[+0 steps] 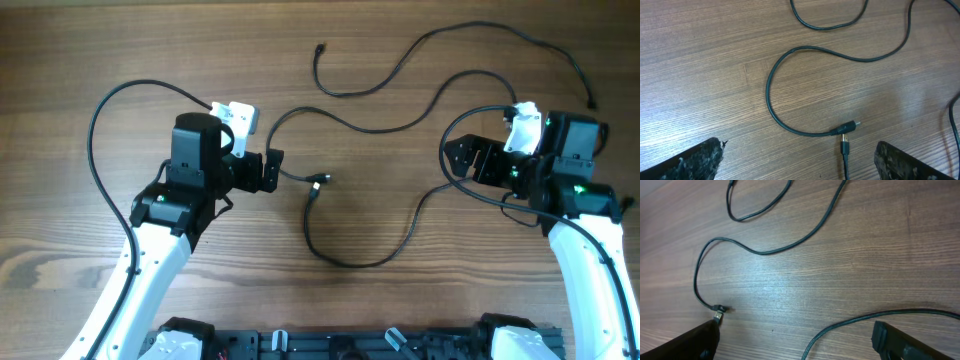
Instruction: Untangle cables
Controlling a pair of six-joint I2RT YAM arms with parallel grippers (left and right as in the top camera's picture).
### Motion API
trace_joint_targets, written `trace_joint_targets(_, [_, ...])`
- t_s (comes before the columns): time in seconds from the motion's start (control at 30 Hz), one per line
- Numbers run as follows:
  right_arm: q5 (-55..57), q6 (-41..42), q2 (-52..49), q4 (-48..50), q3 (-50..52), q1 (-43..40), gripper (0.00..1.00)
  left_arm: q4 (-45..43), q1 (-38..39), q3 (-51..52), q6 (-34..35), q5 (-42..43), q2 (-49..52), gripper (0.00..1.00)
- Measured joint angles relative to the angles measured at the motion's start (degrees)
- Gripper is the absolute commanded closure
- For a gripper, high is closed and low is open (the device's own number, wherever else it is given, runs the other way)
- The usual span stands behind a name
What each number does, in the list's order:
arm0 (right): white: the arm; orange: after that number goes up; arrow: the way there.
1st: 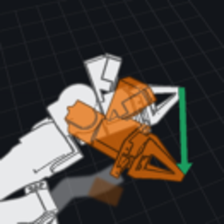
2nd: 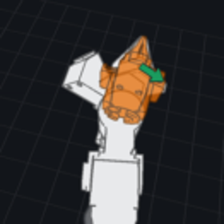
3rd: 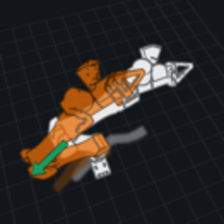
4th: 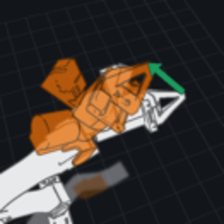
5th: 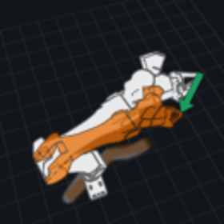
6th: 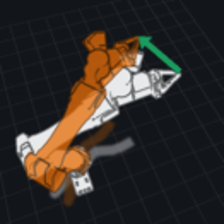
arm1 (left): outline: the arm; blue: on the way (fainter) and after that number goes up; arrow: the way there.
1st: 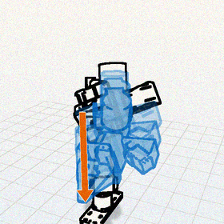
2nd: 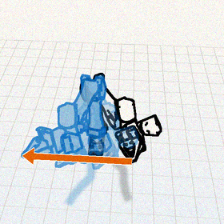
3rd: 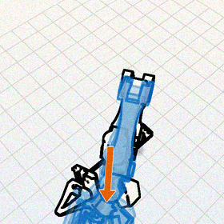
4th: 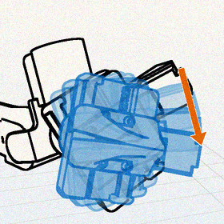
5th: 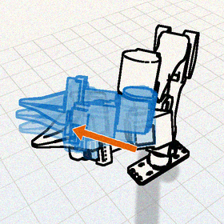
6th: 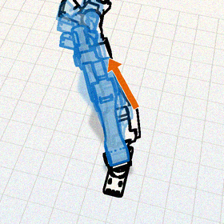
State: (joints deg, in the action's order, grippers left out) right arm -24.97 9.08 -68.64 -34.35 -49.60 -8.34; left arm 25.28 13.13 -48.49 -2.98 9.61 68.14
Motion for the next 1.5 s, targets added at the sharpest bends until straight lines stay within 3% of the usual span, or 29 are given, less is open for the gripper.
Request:
trace_joint_targets(1.23, [0.2, 1.2, -0.04, 0.11, 0.0, 0.02, 0.0, 1.42, 0.0, 0.0, 0.0, 0.0, -0.04, 0.0])
trace_joint_targets(1.43, [0.2, 1.2, -0.04, 0.11, 0.0, 0.02, 0.0, 2.05, 0.0, 0.04, -0.17, -0.83, -3.96, 0.0])
trace_joint_targets(1.5, [0.2, 1.2, -0.04, 0.13, 0.0, 0.02, 0.0, -2.16, 0.0, 1.31, -0.13, -0.83, -7.19, 0.0])
